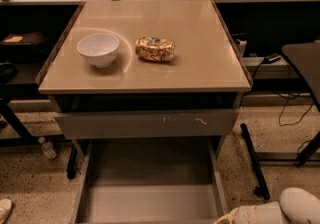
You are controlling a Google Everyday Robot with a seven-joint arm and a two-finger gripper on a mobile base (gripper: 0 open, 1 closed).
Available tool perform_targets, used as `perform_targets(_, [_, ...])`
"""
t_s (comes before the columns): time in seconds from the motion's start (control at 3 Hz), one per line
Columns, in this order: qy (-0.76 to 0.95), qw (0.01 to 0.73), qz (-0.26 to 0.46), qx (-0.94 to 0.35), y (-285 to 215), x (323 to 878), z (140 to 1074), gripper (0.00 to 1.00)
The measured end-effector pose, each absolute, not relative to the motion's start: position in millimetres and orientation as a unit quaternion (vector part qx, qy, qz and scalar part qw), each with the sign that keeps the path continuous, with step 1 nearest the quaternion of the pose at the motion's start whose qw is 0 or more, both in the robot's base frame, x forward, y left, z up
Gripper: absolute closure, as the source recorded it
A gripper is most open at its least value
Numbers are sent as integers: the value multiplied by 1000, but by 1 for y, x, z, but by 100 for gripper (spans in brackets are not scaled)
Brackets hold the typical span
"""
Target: Open middle drawer
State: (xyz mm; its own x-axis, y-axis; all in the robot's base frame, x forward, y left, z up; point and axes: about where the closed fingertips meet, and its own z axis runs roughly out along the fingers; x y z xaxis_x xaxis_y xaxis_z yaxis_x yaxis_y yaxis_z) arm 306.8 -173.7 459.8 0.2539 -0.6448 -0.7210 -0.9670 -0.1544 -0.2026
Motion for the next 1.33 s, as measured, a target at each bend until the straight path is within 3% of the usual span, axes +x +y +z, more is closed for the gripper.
perform_targets(1.33, [560,331,244,-719,-175,301,459,11])
